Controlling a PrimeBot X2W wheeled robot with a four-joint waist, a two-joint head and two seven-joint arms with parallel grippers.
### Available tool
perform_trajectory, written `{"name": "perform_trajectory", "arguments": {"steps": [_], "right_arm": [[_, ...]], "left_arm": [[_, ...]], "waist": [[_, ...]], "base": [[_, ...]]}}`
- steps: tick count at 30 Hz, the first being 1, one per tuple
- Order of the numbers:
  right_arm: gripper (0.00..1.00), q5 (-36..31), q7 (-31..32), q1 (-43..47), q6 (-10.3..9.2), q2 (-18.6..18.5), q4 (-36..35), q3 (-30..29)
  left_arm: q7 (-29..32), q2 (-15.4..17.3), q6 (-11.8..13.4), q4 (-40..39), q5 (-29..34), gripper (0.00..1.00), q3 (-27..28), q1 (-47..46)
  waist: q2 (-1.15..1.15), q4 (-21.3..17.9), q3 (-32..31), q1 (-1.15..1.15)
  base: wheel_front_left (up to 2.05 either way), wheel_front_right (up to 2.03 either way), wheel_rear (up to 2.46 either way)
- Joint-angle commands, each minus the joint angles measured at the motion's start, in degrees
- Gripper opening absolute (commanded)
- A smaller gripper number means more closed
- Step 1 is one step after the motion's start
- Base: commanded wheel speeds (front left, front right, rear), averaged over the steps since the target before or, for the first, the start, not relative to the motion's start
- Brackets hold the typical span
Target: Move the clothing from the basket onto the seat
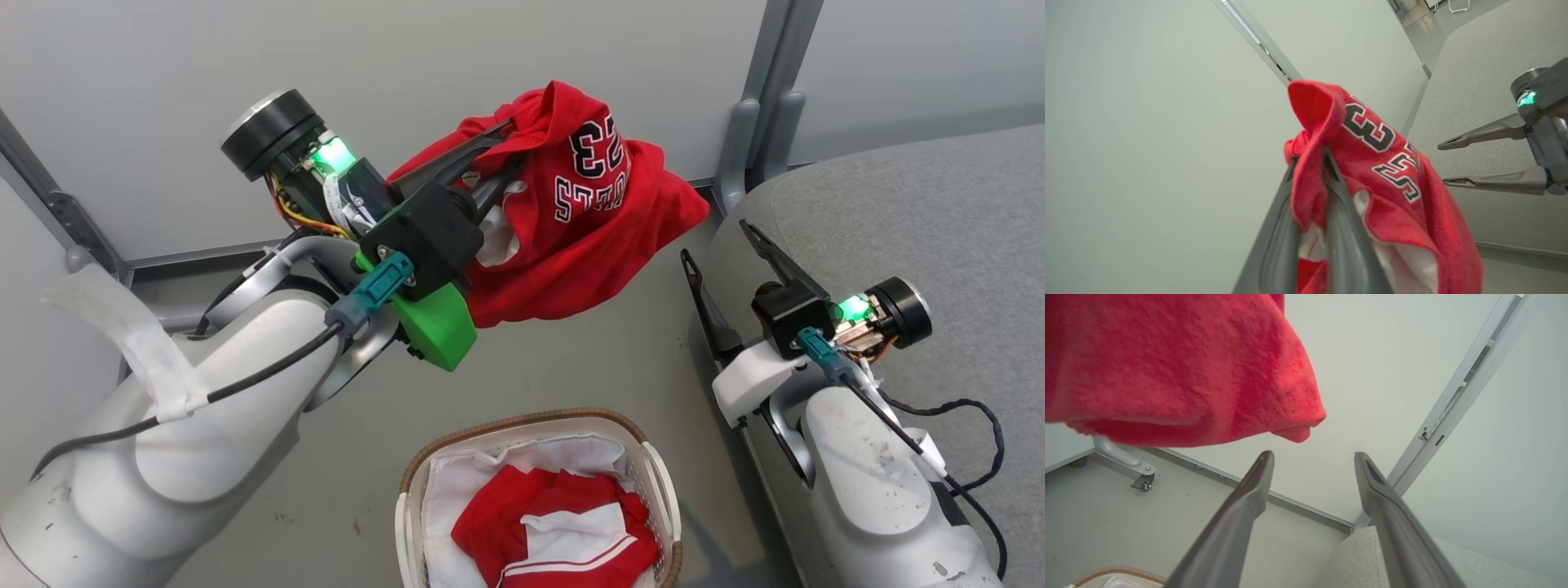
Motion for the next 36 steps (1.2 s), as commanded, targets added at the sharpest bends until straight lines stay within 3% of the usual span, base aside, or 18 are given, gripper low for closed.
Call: {"name": "perform_trajectory", "arguments": {"steps": [1,6,13,23,24,25,26,27,28,35,36], "right_arm": [[1.0,-0.7,-0.1,-1.1,-0.06,-0.2,1.0,0.4],[1.0,-1.5,-0.1,-4.2,-0.06,-0.2,2.0,2.0],[1.0,-0.4,-0.1,-5.6,-0.06,-0.2,-3.8,4.2],[1.0,2.8,-0.1,-7.4,-0.07,-0.3,-6.7,15.2],[0.49,3.2,-0.1,-7.5,-0.07,-0.3,-6.8,15.9],[0.4,3.3,-0.1,-7.6,-0.07,-0.2,-6.9,16.2],[0.19,3.5,-0.1,-7.9,-0.07,-0.2,-7.1,16.5],[0.06,3.6,-0.1,-8.0,-0.07,-0.2,-7.2,16.6],[0.0,3.6,-0.1,-8.1,-0.07,-0.2,-7.3,16.8],[0.0,4.3,-0.1,-7.5,-0.07,-0.4,-7.5,15.7],[0.0,4.4,-0.1,-7.3,-0.07,-0.3,-7.4,15.3]], "left_arm": [[0.1,0.0,0.2,-0.4,-0.1,0.0,-0.1,0.2],[0.3,-0.4,0.2,-1.5,-0.3,0.0,-0.8,0.0],[0.2,0.2,0.3,-1.4,-0.8,0.0,-1.4,0.9],[-0.4,0.3,0.5,-0.1,-1.6,0.0,-1.7,1.4],[-0.4,0.4,0.5,0.1,-1.8,0.0,-1.7,1.6],[-0.5,0.4,0.6,0.4,-1.9,0.0,-1.7,1.7],[-0.7,0.5,0.6,0.7,-2.0,0.0,-1.7,1.8],[-0.8,0.6,0.6,0.9,-2.2,0.0,-1.7,1.9],[-0.7,0.7,0.8,1.2,-2.4,0.0,-1.7,2.1],[-1.9,1.5,1.6,3.3,-3.5,0.0,-1.0,3.5],[-2.2,1.6,2.0,3.7,-3.8,0.07,-0.7,3.9]], "waist": [[0.1,0.2,0.0,0.0],[0.1,0.9,0.1,0.0],[0.1,1.3,0.2,0.0],[0.1,0.7,0.4,0.0],[0.1,0.7,0.5,0.0],[0.1,0.7,0.5,0.0],[0.1,0.7,0.6,0.0],[0.1,0.7,0.7,0.0],[0.1,0.7,0.8,0.0],[0.1,0.3,1.6,0.0],[0.1,0.2,1.7,0.0]], "base": [[0.0,0.0,0.0],[0.0,0.0,0.0],[0.0,0.0,0.0],[0.0,0.0,0.0],[0.0,0.0,0.0],[0.0,0.0,0.0],[0.0,0.0,0.0],[0.0,0.0,0.0],[0.0,0.0,0.0],[0.0,0.0,0.0],[0.0,0.0,0.0]]}}
